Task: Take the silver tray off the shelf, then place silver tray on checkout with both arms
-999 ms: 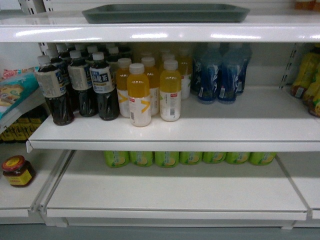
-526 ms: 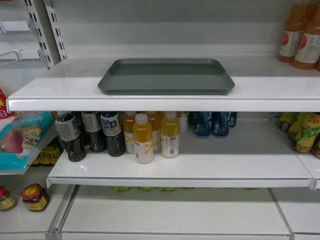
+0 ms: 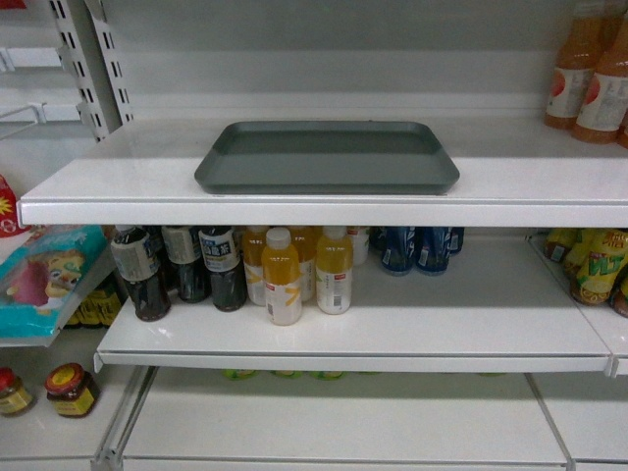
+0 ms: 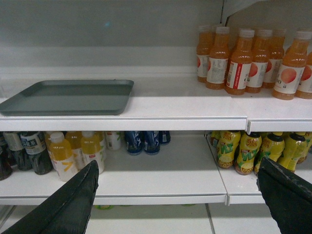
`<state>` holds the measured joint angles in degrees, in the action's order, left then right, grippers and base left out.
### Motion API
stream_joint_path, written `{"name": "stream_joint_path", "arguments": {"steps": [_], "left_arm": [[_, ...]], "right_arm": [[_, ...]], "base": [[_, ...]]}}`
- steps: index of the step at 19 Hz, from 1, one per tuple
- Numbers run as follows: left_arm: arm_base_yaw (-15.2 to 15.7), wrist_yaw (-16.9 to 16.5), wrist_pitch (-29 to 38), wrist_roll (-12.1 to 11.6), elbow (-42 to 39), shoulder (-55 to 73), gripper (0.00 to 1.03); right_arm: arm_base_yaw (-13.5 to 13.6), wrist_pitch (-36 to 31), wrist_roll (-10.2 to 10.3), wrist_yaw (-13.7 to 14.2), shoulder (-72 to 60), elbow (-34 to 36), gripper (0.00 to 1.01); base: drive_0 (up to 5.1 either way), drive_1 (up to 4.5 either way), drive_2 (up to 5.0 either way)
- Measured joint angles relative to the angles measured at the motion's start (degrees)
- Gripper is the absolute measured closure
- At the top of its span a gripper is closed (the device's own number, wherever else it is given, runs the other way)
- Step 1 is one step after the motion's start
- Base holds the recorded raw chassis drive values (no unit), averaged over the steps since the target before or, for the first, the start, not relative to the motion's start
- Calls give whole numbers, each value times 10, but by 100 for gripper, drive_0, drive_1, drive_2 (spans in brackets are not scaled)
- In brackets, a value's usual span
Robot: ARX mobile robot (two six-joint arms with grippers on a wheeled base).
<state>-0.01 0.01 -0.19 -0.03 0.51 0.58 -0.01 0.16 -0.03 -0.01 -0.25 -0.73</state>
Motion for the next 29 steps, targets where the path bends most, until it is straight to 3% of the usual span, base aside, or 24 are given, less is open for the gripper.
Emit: {"name": "stream_joint_path", "arguments": {"steps": [8,19,29], "left_arm": [[0,0,0,0,0,0,5],[0,0,-2,0,0,0,5],[0,0,0,0,0,0,5]], "right_arm": [[0,0,0,0,0,0,3],[0,1,0,0,0,0,3],[0,1,0,0,0,0,3]], "base": [[-1,63,-65],[3,422,-417],[0,0,0]]}}
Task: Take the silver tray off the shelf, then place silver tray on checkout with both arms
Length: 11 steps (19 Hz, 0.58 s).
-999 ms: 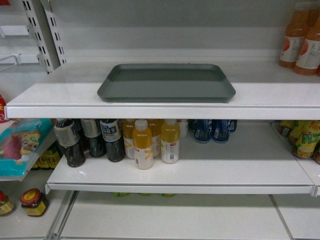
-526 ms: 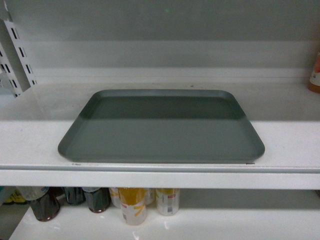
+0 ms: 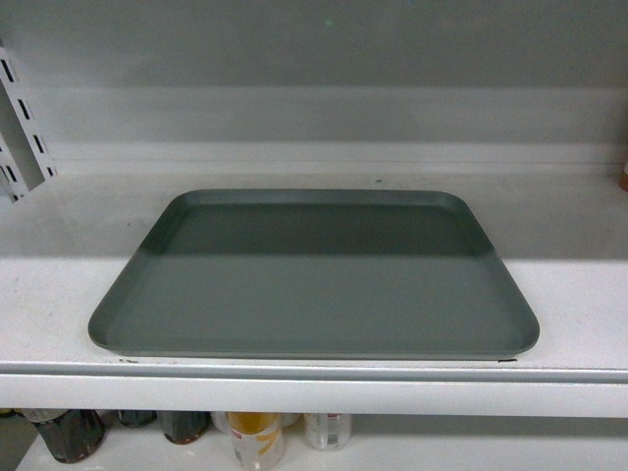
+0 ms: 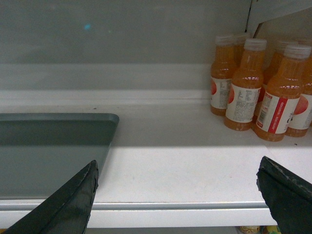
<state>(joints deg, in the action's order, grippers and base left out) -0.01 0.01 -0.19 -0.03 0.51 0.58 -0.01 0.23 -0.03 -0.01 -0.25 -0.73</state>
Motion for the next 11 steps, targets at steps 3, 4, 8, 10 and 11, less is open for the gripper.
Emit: {"name": "stream_joint_path", "arguments": {"steps": [3,4,8,10,11], "left_arm": [[0,0,0,0,0,0,5],[0,0,0,0,0,0,5],[0,0,0,0,0,0,5],[0,0,0,0,0,0,5],[0,0,0,0,0,0,5]], "right_arm": [[0,0,0,0,0,0,3],[0,0,0,0,0,0,3],[0,0,0,0,0,0,3],[0,0,0,0,0,0,3],[0,0,0,0,0,0,3]], "base": [[0,0,0],[0,0,0],[0,0,0],[0,0,0],[0,0,0]]}}
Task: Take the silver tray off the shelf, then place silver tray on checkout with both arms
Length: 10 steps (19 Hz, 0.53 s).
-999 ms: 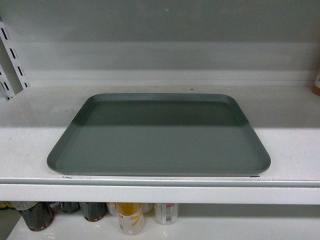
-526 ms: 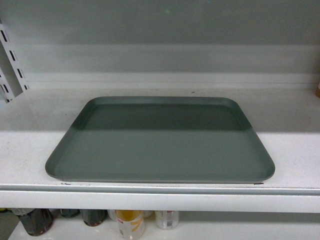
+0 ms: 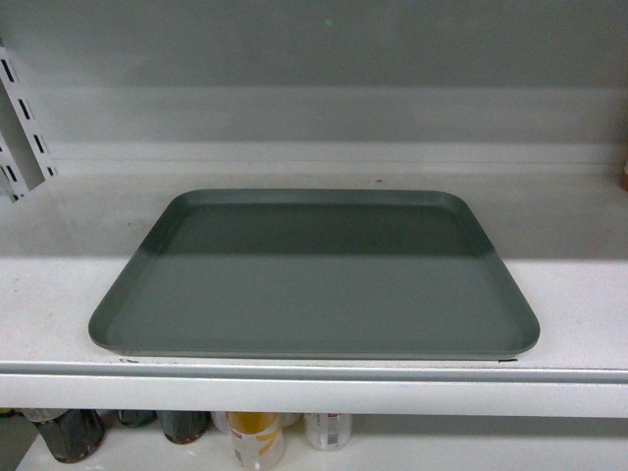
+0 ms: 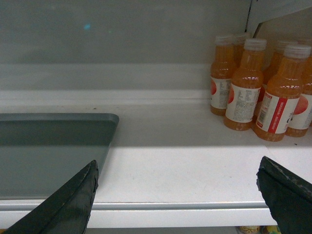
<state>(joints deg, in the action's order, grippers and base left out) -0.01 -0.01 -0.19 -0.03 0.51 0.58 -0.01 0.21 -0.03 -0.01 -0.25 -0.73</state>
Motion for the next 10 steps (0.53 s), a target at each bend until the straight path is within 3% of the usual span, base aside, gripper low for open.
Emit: {"name": "stream_joint_path", "arguments": {"steps": [10], "left_arm": [[0,0,0,0,0,0,5]], "right_arm": [[0,0,0,0,0,0,3]], "base": [[0,0,0]]}}
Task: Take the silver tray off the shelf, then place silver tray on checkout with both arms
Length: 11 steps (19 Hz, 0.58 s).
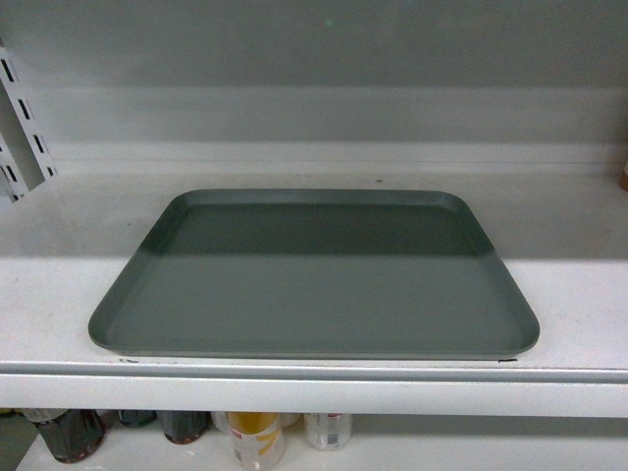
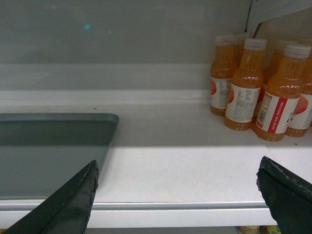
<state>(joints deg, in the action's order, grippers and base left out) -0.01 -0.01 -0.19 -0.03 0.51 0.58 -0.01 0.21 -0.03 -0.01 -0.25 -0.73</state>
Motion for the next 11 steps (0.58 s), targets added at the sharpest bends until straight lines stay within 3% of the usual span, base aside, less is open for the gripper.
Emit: {"name": "stream_joint_path", "arguments": {"steps": [4,5,6,8,11], "left_arm": [[0,0,0,0,0,0,5],[-4,16,-45,5,12,8,5],[-5,43,-107,22,45,70,5],[6,28,-55,30,65,158,5],[24,-18,85,29,77,289,5]], "right_arm": [[0,0,0,0,0,0,3],[2,8,6,6,-1,-1,3],[25,24,39,52,-31,-7,3],[46,-38,84,73,-116,-7,3],[55,-177,92,71,-247,-21,3]], "base": [[0,0,0],[0,0,0],[0,0,0],[0,0,0],[0,0,0]]}}
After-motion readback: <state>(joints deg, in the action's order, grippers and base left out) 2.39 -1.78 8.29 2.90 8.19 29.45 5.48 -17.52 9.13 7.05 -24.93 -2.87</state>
